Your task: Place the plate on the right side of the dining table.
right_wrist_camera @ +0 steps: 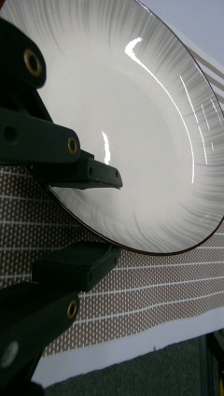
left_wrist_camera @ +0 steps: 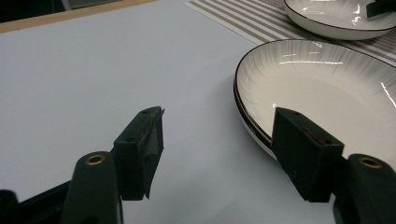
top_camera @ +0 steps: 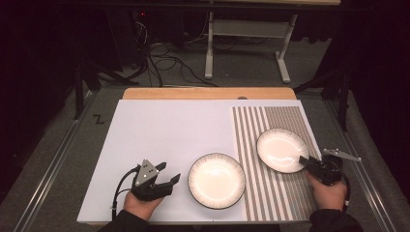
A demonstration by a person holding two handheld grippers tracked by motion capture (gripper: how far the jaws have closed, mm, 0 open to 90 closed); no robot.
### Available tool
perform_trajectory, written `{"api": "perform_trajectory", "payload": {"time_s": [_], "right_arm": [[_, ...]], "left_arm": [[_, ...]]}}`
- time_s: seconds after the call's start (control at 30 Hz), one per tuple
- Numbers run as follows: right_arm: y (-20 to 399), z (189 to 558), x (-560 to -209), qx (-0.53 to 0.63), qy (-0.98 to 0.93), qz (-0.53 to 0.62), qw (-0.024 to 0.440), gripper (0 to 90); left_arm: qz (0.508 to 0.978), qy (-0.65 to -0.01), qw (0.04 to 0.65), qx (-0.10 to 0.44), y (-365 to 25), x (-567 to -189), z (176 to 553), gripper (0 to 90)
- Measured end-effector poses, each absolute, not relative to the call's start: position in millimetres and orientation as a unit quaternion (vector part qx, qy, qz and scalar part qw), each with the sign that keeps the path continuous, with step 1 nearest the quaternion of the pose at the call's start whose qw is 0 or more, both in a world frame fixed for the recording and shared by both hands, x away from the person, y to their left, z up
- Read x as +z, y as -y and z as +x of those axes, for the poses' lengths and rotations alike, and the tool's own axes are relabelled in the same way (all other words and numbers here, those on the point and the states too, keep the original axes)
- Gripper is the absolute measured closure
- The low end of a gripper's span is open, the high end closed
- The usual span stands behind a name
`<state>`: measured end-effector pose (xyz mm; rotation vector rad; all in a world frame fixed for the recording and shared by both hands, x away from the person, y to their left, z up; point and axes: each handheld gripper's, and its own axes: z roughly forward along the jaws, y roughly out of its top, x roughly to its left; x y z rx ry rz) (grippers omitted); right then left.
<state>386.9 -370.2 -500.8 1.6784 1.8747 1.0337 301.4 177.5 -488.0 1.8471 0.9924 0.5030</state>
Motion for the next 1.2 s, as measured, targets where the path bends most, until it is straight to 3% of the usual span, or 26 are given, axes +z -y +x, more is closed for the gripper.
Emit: {"api": "perform_trajectory", "payload": {"time_s": [0.33,0.73,0.9,1.03,1.2], "right_arm": [[359,367,-479,0.419,-0.685,0.545,0.241,51.5],[297,346,-469,0.458,-0.729,0.449,0.24,20.9],[268,339,-470,0.456,-0.749,0.421,0.231,14.3],[245,331,-472,0.45,-0.763,0.406,0.223,10.9],[221,316,-469,0.461,-0.774,0.377,0.215,7.7]], "left_arm": [[0.755,-0.404,0.474,0.205,-178,-487,301,34.8],[0.751,-0.4,0.484,0.203,-179,-484,299,33.9],[0.752,-0.396,0.487,0.201,-180,-482,298,32.1],[0.754,-0.388,0.489,0.204,-179,-480,297,27.5],[0.753,-0.388,0.486,0.215,-178,-478,296,14.7]]}}
